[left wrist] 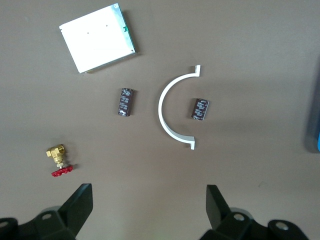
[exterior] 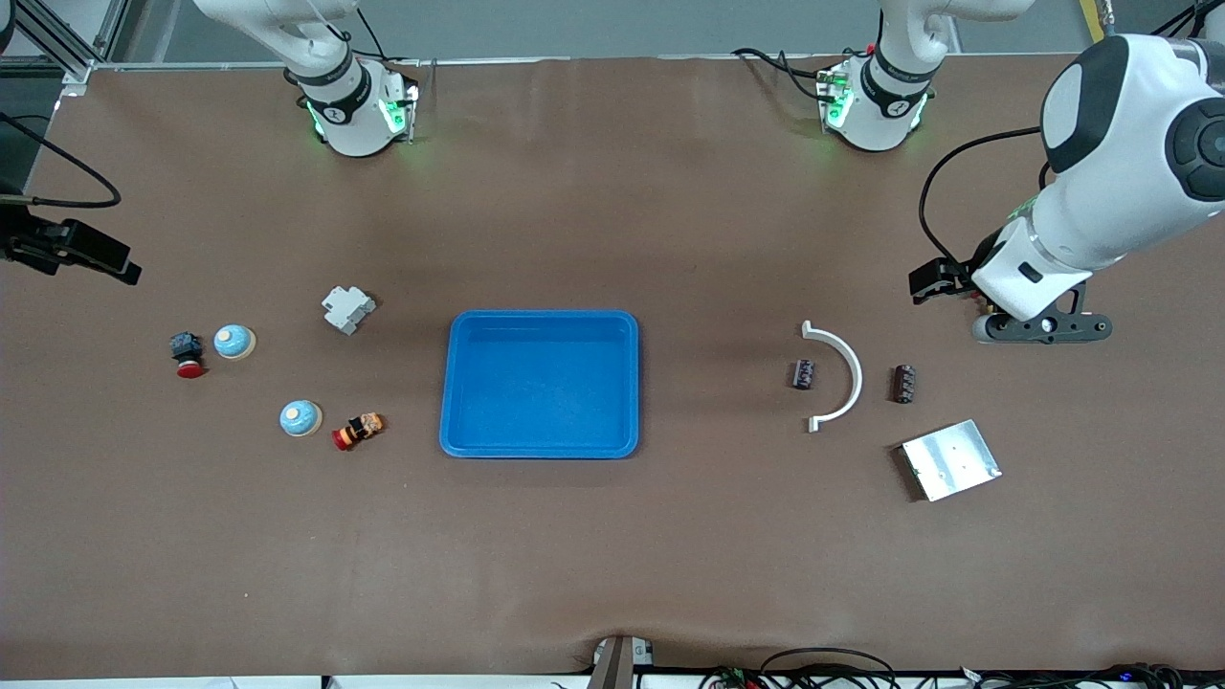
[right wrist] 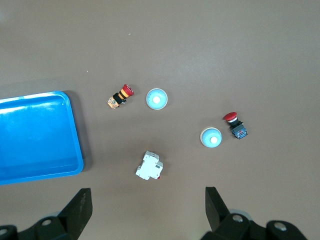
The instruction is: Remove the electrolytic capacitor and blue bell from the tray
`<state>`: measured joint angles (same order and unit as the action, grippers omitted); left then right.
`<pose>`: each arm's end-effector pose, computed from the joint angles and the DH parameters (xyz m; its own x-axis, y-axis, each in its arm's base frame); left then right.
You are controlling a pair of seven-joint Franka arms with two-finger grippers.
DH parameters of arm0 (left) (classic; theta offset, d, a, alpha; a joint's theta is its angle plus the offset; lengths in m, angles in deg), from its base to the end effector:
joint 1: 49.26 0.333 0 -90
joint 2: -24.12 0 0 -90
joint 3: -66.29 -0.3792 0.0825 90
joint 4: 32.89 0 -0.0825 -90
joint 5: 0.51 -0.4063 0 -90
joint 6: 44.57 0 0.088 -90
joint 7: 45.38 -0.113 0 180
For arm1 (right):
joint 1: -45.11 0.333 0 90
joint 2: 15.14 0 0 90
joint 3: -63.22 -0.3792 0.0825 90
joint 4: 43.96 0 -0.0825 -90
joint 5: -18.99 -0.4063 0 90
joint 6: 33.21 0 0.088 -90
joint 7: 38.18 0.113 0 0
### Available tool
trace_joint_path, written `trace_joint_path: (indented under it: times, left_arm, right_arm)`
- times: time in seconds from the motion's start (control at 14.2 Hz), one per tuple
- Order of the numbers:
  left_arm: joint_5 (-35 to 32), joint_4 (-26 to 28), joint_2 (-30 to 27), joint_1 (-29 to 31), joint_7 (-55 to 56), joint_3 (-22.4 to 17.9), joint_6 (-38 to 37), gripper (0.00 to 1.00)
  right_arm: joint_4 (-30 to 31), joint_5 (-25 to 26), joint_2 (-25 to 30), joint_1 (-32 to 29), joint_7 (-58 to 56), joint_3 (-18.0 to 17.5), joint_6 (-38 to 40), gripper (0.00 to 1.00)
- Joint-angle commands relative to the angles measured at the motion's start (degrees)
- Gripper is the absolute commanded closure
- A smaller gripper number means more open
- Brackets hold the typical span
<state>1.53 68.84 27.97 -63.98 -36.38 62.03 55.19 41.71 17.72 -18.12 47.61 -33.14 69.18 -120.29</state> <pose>0.5866 -0.1130 0.5550 0.9943 -0.0182 -0.1046 -0.0169 -0.9998 0.0131 0.5903 -0.0311 0.6843 0.9888 -0.1467 -0.0285 -0.1471 -0.9890 -0.0143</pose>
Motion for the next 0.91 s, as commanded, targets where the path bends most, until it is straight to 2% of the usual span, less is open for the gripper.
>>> trace_joint_path:
  times: [0.0,0.42,0.84]
  left_arm:
    - [-1.2,-1.2,-0.5,0.2,0.5,0.5,-1.5,0.00]
    - [-1.1,-2.1,-2.5,0.7,0.3,0.6,-1.3,0.00]
    - [0.1,-6.9,-2.8,2.2,-0.5,0.3,-1.3,0.00]
  right_arm:
    - [-0.8,0.7,-0.3,-0.2,-2.1,0.1,-1.1,0.00]
    - [-0.8,0.7,-0.3,-0.3,-2.5,0.2,-1.2,0.00]
    - [-0.8,0.7,-0.3,-0.4,-2.5,0.2,-1.0,0.00]
